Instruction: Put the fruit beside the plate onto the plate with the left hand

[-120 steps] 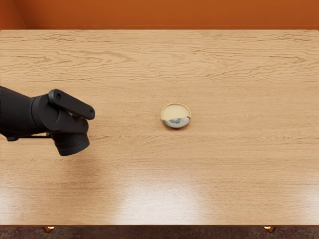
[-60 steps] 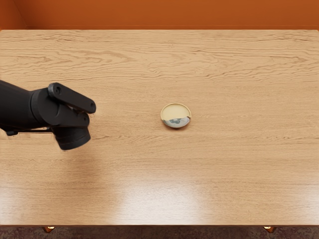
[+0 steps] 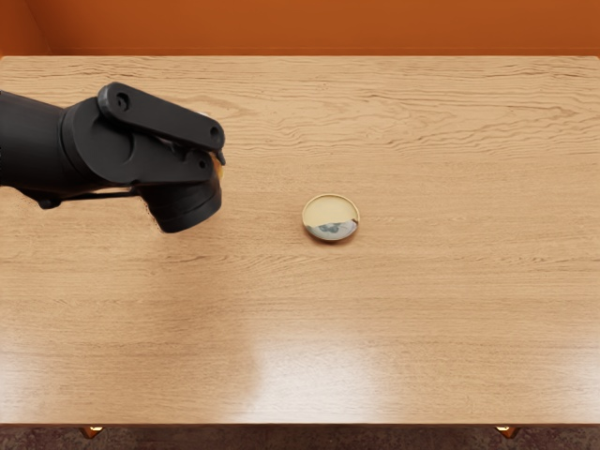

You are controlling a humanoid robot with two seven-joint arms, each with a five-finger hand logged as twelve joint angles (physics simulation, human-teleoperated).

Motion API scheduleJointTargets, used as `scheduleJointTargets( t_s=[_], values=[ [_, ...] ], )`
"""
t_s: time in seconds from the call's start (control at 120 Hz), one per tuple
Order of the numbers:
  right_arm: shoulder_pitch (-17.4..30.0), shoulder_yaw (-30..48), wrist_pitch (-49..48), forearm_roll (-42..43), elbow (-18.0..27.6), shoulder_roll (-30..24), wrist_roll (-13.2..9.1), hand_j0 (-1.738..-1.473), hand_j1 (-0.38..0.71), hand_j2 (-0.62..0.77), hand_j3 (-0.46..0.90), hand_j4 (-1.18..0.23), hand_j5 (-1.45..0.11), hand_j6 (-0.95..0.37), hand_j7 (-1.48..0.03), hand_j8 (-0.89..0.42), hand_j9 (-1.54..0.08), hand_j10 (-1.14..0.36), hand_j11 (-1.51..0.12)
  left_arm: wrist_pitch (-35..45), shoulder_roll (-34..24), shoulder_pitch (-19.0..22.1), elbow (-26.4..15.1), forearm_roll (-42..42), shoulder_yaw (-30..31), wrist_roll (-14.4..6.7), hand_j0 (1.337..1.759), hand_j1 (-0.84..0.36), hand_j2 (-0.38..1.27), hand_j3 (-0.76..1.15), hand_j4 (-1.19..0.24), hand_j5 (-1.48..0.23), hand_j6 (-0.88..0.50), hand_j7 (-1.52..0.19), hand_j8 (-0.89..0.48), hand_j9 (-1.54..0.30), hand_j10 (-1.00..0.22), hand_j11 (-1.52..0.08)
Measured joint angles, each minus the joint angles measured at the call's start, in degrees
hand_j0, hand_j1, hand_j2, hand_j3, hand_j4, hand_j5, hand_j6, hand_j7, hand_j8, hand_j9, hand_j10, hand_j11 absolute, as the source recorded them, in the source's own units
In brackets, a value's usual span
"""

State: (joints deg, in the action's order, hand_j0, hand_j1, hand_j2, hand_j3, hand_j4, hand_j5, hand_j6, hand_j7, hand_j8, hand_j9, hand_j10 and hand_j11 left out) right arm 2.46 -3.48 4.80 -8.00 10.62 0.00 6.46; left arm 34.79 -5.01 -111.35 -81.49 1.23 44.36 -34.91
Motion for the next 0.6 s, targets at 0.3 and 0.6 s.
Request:
scheduleJointTargets(
  t_s=[0.3,0.6],
  values=[
    [-0.08,0.03,0.03,0.0,-0.01,0.0,0.02,-1.658,-0.31,-0.01,0.0,-0.03,-0.05,-0.04,-0.05,-0.03,-0.05,-0.03,-0.05,0.02,3.04,0.79,1.08,0.44,-10.0,-0.01,1.657,-0.41,0.62,0.0,-0.71,-1.05,-0.38,-1.01,-0.42,-0.98,-0.74,-0.99],
    [-0.09,0.04,0.03,0.0,0.0,0.0,0.0,-1.658,-0.31,-0.01,0.0,-0.03,-0.05,-0.04,-0.05,-0.03,-0.05,-0.03,-0.05,0.06,5.01,0.81,2.07,0.65,-12.66,-0.03,1.656,-0.45,0.76,0.0,-0.72,-1.05,-0.45,-1.01,-0.49,-0.99,-0.75,-1.0]
  ],
)
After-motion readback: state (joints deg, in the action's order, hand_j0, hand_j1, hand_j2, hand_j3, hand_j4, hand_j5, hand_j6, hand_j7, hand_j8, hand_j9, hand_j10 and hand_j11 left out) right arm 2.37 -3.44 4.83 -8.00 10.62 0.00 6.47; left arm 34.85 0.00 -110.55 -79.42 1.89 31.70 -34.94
